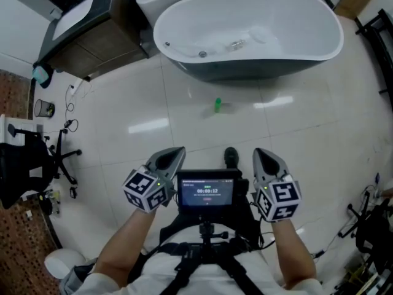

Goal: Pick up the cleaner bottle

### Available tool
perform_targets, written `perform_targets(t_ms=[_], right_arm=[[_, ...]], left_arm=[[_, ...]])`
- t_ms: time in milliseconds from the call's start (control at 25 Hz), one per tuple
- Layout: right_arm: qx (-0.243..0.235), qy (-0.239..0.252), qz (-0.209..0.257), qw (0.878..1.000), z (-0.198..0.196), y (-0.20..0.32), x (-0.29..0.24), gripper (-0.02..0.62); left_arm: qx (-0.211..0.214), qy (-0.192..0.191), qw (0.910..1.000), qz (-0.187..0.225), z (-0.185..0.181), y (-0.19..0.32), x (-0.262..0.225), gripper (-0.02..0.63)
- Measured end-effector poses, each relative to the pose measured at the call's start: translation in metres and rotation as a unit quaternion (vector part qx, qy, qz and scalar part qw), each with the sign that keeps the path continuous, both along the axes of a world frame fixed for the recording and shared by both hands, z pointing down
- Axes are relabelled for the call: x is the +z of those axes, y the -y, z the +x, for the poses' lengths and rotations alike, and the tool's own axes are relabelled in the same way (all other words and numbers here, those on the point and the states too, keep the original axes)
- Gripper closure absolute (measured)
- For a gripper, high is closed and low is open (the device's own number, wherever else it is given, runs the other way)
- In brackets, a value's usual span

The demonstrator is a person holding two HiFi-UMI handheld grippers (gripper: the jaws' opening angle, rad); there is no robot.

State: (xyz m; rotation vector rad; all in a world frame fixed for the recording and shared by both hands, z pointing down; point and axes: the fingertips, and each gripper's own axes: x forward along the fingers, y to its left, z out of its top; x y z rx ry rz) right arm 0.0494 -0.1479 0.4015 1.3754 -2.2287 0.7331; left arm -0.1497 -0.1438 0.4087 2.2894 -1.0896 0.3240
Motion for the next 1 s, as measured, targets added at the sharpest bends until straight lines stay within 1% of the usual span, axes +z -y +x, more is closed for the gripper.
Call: perform_targets(t_ms=[280, 440, 640, 800, 1000], right_arm=[[-0.036, -0.009, -0.015, 0.999, 0.006, 0.055, 0.024, 0.586], [-0.05, -0.01, -0.042, 0.998, 0.009, 0.066, 0.05, 0.586], [-0.069, -0.015, -0.071, 0.995, 0.01, 0.073, 0.091, 0.586], [-0.072, -0.011, -0.087, 0.994, 0.012, 0.083, 0.122, 0.586], [-0.063, -0.008, -0.104, 0.993, 0.027, 0.096, 0.16, 0.586]], left_arm=[[0.001, 0.012, 0.9994, -0.033, 0.028, 0.05, 0.042, 0.606], [-0.004, 0.017, 0.9976, -0.067, 0.042, 0.065, 0.071, 0.606], [-0.004, 0.024, 0.9947, -0.1, 0.052, 0.078, 0.114, 0.606], [-0.003, 0.03, 0.9925, -0.118, 0.063, 0.09, 0.153, 0.606], [0.005, 0.038, 0.9898, -0.138, 0.08, 0.105, 0.199, 0.606]])
